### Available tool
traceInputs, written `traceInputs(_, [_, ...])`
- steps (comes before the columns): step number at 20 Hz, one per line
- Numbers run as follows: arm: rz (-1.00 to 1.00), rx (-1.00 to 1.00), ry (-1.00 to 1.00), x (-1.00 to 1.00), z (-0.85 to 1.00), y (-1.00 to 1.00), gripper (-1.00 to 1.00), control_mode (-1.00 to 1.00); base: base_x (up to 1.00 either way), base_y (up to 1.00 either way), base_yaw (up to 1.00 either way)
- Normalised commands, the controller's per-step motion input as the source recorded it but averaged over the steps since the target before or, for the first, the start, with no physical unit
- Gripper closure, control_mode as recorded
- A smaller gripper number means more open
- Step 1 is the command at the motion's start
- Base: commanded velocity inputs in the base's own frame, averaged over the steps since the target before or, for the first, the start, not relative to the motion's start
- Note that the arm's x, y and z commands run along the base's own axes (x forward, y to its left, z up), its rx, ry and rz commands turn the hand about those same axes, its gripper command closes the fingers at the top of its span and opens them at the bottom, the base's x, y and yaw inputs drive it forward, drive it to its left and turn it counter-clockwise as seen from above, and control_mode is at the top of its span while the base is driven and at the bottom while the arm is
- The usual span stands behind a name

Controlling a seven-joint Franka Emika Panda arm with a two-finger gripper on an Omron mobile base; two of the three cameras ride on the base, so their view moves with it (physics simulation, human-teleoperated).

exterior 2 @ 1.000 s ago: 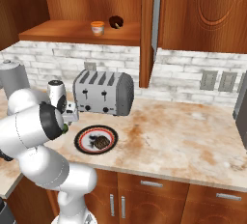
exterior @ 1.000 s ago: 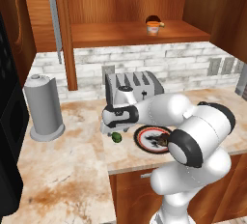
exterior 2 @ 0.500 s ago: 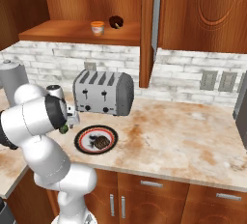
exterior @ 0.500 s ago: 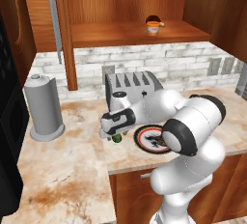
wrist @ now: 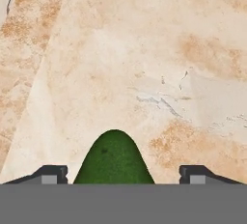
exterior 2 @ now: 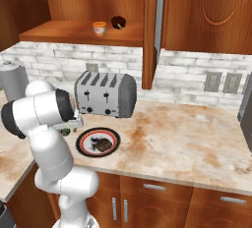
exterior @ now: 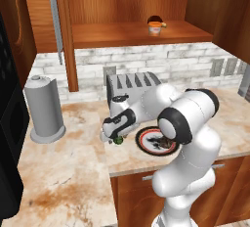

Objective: Pick the avocado and bread from the counter and place them on the plate. Then pick the jam from the cabinet and place it next to the plate. Lastly close the cabinet door.

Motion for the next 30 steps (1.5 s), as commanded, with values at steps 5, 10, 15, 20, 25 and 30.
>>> traceInputs(5, [0.0,0.0,0.0,0.01,-0.07,0.0,1.0,-1.0,0.0,0.0,0.0])
traceInputs(10, [0.0,0.0,-0.15,-0.35,0.35,-0.19,1.0,-1.0,0.0,0.0,0.0])
traceInputs(15, [0.0,0.0,-0.22,-0.39,0.84,-0.44,1.0,-1.0,0.0,0.0,0.0])
traceInputs(20, [0.0,0.0,-0.1,-0.23,0.54,-0.58,1.0,-1.0,0.0,0.0,0.0])
traceInputs(25, [-0.04,0.0,0.0,-0.15,0.21,-0.64,1.0,-1.0,0.0,0.0,0.0])
traceInputs(30, [-0.07,0.0,0.02,-0.01,-0.01,-0.47,1.0,-1.0,0.0,0.0,0.0])
